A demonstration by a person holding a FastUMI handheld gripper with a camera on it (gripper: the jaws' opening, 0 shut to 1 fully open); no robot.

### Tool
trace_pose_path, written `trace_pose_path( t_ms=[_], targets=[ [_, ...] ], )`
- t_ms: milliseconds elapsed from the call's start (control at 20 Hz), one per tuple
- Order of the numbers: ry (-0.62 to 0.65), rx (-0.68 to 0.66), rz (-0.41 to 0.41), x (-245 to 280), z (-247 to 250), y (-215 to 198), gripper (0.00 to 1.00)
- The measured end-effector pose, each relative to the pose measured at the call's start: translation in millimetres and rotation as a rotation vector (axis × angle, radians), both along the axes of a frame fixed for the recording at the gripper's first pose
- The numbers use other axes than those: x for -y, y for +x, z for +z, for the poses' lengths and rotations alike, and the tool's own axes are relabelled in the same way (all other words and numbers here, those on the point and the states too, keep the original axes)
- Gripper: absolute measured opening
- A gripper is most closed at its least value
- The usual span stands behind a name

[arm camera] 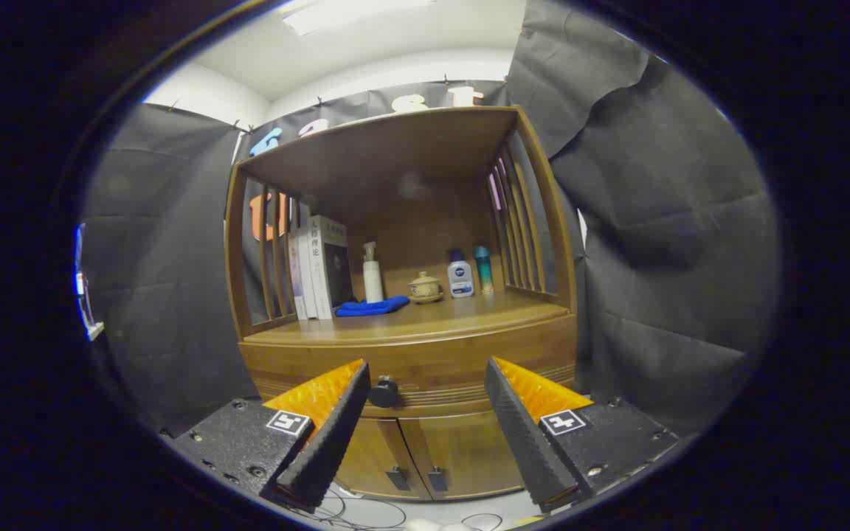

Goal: Pull open the drawer, take out the items inside it, and place them on the countertop above the cabinet.

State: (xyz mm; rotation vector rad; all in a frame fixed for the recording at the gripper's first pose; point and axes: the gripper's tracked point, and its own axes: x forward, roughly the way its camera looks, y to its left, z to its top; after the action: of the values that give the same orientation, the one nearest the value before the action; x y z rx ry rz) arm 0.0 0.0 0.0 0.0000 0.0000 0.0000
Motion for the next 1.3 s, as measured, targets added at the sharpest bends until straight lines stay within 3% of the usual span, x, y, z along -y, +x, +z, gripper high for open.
trace_pose_path(
  t_ms=[400,1300],
  targets=[
    [0.01,0.019,-0.036,12,1,8,0.98],
    [-0.101,0.034,0.035,-4,-3,33,0.99]
  ],
)
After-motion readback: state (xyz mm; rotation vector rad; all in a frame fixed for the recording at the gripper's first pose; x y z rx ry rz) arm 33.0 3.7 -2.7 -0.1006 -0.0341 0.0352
